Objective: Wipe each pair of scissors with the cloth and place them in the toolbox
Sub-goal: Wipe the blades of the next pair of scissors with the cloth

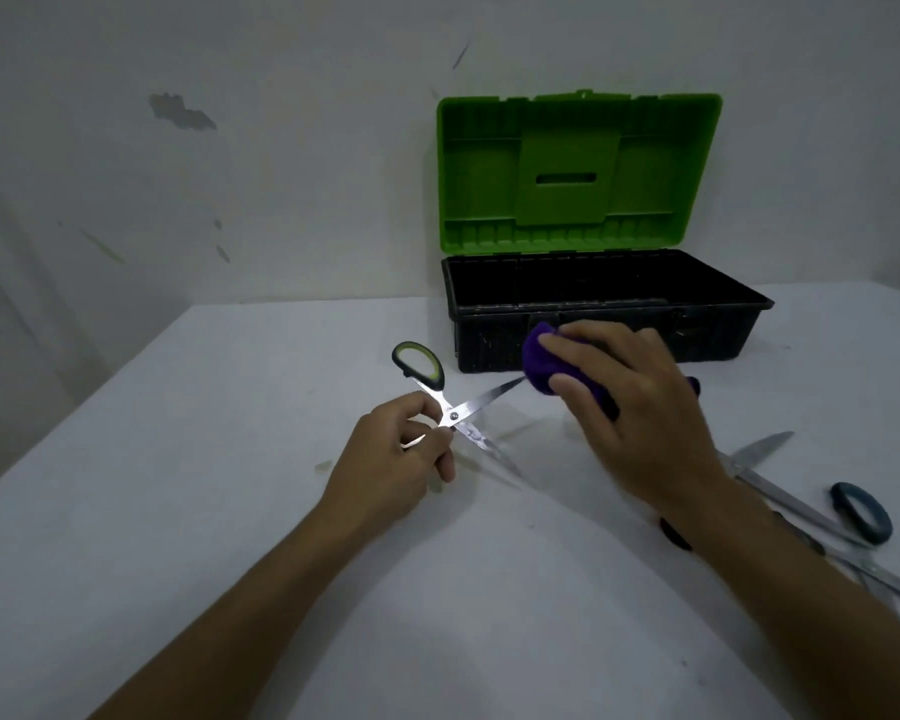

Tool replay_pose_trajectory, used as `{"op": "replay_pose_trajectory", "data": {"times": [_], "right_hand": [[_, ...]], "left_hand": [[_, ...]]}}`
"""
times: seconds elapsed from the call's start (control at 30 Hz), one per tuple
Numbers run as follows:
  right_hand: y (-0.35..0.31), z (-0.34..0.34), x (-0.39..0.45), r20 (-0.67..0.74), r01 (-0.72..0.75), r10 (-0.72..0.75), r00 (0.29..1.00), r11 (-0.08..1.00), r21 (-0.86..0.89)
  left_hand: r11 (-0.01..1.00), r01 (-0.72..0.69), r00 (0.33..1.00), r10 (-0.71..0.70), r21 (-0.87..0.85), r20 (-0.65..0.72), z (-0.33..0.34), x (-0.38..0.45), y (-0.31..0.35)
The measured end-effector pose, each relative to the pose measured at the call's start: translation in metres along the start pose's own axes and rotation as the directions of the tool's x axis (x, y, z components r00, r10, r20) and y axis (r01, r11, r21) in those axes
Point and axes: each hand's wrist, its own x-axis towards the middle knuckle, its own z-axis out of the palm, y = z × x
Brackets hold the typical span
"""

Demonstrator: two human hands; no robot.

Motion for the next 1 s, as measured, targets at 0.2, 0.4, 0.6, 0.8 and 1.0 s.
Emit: {"op": "replay_pose_trajectory", "data": {"times": [0.2, 0.4, 0.6, 0.8, 1.0], "right_hand": [[-0.028, 0.021, -0.005, 0.192, 0.183, -0.184, 0.964, 0.983, 0.023], [0.01, 0.01, -0.001, 0.02, 0.07, -0.068, 0.997, 0.994, -0.087], [-0.02, 0.015, -0.005, 0.073, 0.218, -0.221, 0.973, 0.975, 0.049], [0.006, 0.018, -0.003, 0.094, 0.103, -0.101, 0.99, 0.994, -0.018], [-0.002, 0.008, -0.003, -0.001, 0.157, -0.157, 0.988, 0.987, -0.023]], "left_hand": [[0.995, -0.094, 0.995, 0.094, 0.022, -0.01, 0.006, -0.007, 0.005], [0.996, -0.084, 0.996, 0.085, 0.014, -0.042, 0.002, -0.005, 0.005], [0.994, -0.085, 0.995, 0.088, 0.066, -0.041, 0.006, -0.005, 0.005], [0.998, -0.057, 0.998, 0.058, 0.02, -0.023, -0.003, -0.003, 0.007], [0.996, -0.021, 1.0, 0.02, 0.089, 0.012, 0.005, -0.004, 0.009]]}}
